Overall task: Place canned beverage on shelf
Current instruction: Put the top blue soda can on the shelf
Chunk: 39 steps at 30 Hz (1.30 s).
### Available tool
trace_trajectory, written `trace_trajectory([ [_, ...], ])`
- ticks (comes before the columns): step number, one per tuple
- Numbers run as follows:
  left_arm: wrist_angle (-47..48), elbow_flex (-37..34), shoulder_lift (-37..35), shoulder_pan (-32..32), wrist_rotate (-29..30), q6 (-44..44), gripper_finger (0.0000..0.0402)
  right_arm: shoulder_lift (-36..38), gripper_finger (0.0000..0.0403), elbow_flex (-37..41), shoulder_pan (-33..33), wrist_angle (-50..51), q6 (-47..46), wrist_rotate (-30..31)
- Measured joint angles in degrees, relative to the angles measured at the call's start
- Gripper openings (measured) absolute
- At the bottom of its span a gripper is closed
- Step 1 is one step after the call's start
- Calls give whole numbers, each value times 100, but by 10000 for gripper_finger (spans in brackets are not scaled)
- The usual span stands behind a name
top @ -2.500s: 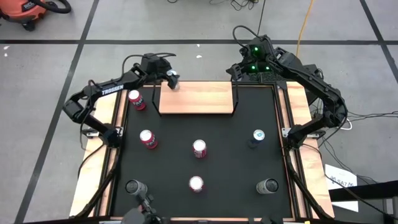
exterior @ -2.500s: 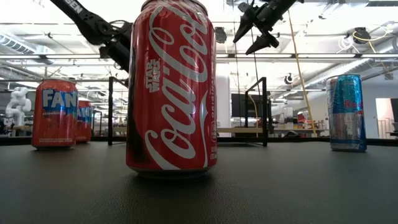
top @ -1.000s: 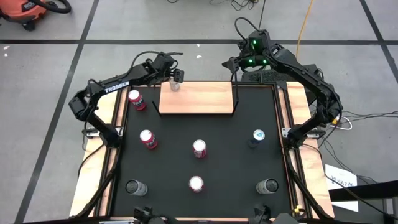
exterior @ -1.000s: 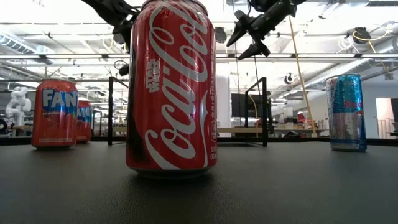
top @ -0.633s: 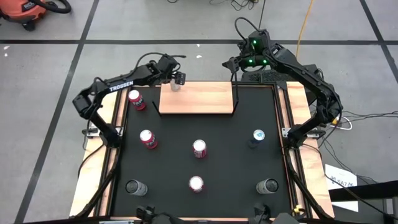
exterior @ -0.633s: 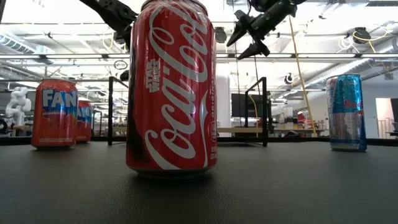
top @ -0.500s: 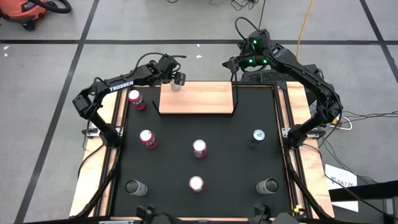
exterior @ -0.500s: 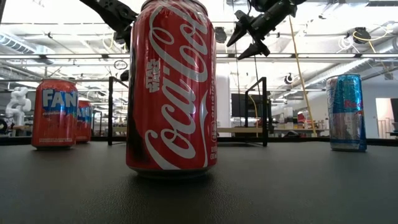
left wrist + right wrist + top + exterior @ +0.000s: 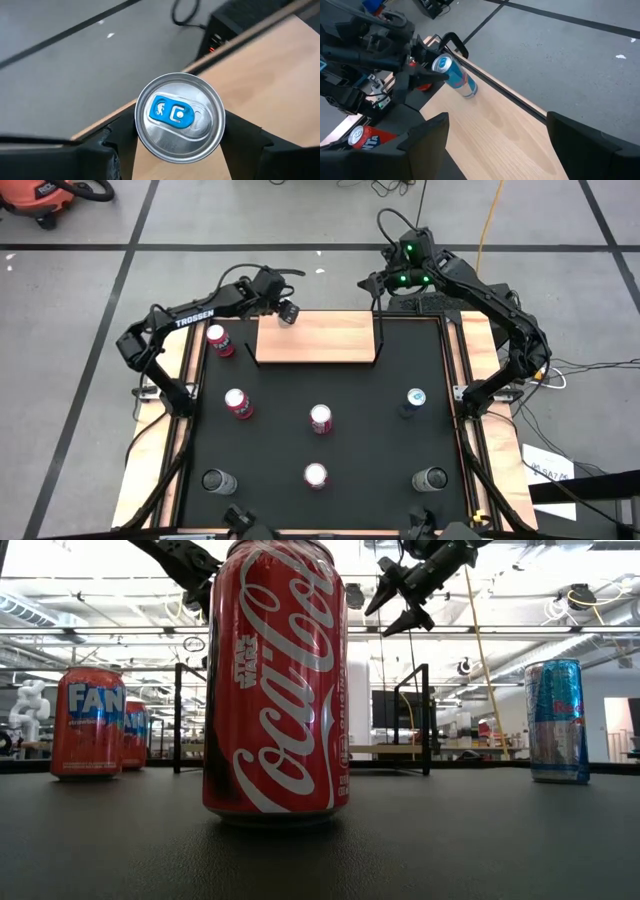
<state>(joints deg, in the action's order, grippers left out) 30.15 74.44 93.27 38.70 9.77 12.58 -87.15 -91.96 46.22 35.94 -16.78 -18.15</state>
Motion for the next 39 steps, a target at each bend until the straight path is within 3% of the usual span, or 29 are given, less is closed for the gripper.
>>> trace_trajectory([
  [7,-2,3,-2,35,-547,-1148,219,0,320,4,0,179,66,2],
  [28,439,16,-17,1003,-2200,-3199,220,0,320,4,0,271,306,0],
  [34,463,8,-7,1332,-2669,-3292,220,0,320,4,0,270,349,0],
  [39,480,5,-4,1382,-2683,-3243,220,0,320,4,0,265,363,0],
])
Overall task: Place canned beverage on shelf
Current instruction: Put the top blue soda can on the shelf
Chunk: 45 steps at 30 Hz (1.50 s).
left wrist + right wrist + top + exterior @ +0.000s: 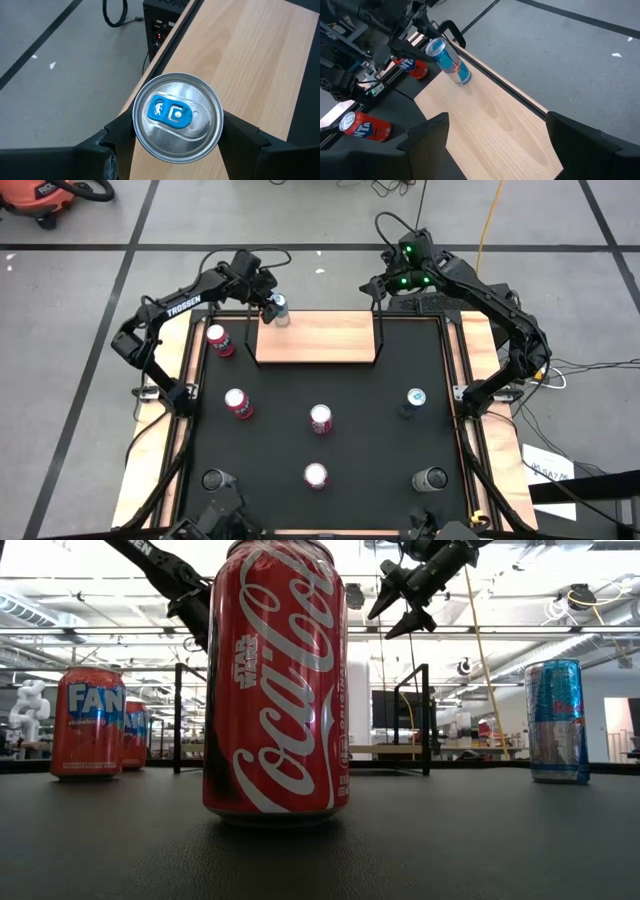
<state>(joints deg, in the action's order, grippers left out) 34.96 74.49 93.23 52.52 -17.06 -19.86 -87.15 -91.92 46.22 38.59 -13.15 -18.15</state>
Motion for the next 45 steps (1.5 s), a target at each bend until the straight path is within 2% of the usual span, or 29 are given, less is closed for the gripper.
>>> trace_trajectory([
  [6,-8,-4,4,0,-31,61,237,0,320,0,0,-7,-2,0],
  [13,311,153,44,13,72,294,329,0,320,0,0,-15,-36,0],
  [16,274,302,36,13,203,475,355,0,320,0,0,-17,-55,0],
  [22,245,535,35,-16,207,1062,364,0,320,0,0,-17,-70,0],
  [26,239,612,26,-161,454,1351,365,0,320,0,0,-18,-96,2],
  [34,426,626,-21,-865,1978,2363,365,0,320,0,-1,-24,-115,75],
  [42,457,632,-24,-1523,3690,2476,365,0,320,0,-2,-129,-164,201],
  [45,462,632,-24,-1532,3884,2773,365,0,320,0,-2,-128,-177,201],
])
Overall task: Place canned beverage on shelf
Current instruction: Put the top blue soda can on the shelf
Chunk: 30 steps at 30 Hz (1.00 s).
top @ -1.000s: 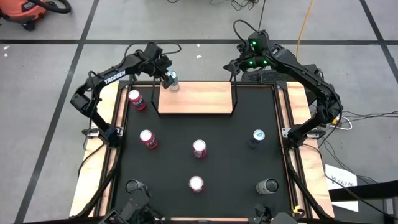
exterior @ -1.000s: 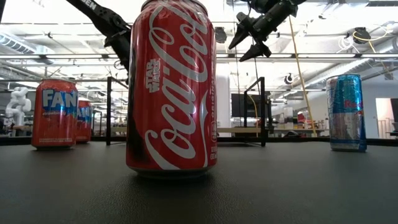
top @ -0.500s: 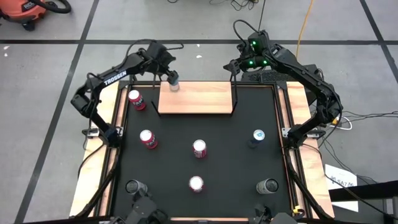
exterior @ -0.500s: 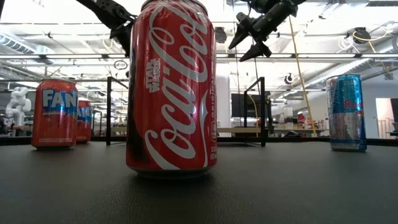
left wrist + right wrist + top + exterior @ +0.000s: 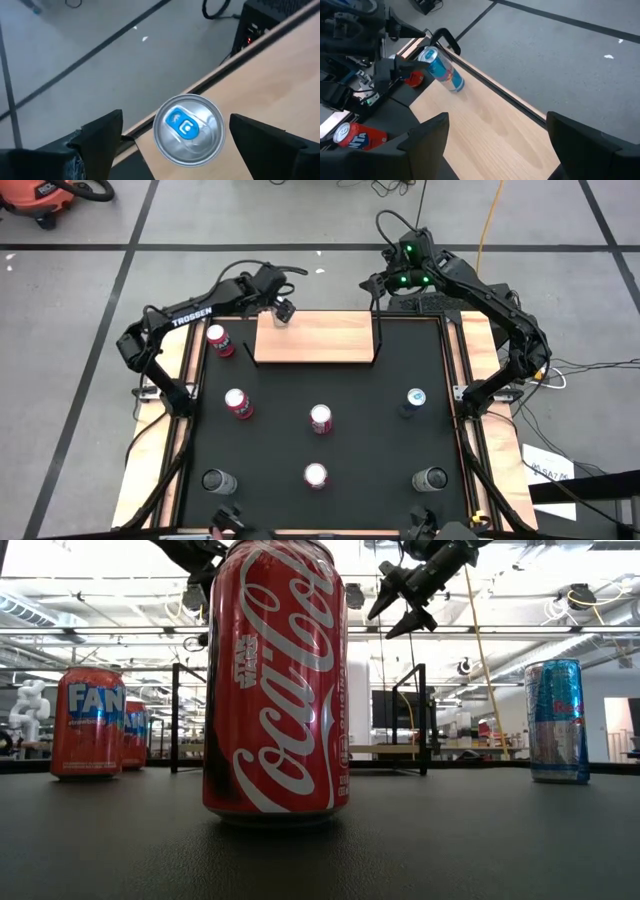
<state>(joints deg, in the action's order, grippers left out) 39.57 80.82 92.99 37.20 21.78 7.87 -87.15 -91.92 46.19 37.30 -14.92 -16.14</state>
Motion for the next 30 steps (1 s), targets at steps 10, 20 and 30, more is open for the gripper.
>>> trace_trajectory([
  [10,28,0,0,97,-167,1041,365,0,320,0,0,24,0,-2],
  [20,56,-79,57,119,-195,1433,350,0,320,0,0,22,-10,-17],
  [30,39,-85,382,135,-507,1579,340,0,320,0,-2,51,-44,-24],
])
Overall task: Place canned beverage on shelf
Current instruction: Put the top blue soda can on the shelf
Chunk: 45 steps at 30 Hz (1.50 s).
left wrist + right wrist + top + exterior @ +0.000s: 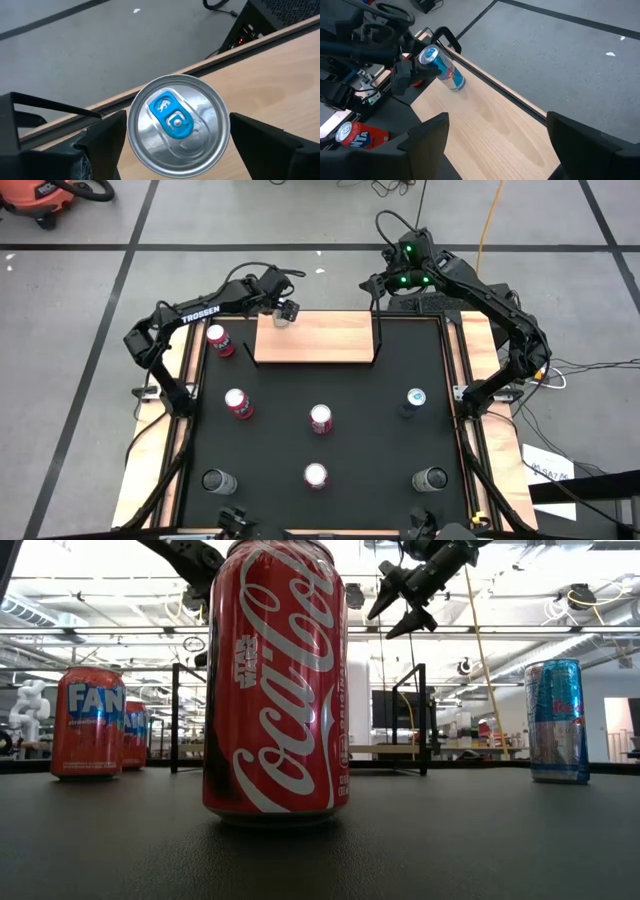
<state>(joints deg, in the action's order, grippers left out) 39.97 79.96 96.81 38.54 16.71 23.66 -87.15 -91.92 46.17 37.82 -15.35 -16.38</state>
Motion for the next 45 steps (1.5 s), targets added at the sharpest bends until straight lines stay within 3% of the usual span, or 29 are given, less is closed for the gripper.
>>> trace_trajectory([
  [5,-2,0,9,0,-4,-15,325,0,320,0,-2,97,0,-2],
  [16,-28,0,0,228,-626,-1135,219,0,320,0,-2,194,90,-6],
  [28,-41,10,-10,673,-1911,-3985,226,0,320,0,-2,392,178,-9],
  [45,273,15,-17,1231,-2488,-4974,227,0,320,0,-3,490,258,-22],
])
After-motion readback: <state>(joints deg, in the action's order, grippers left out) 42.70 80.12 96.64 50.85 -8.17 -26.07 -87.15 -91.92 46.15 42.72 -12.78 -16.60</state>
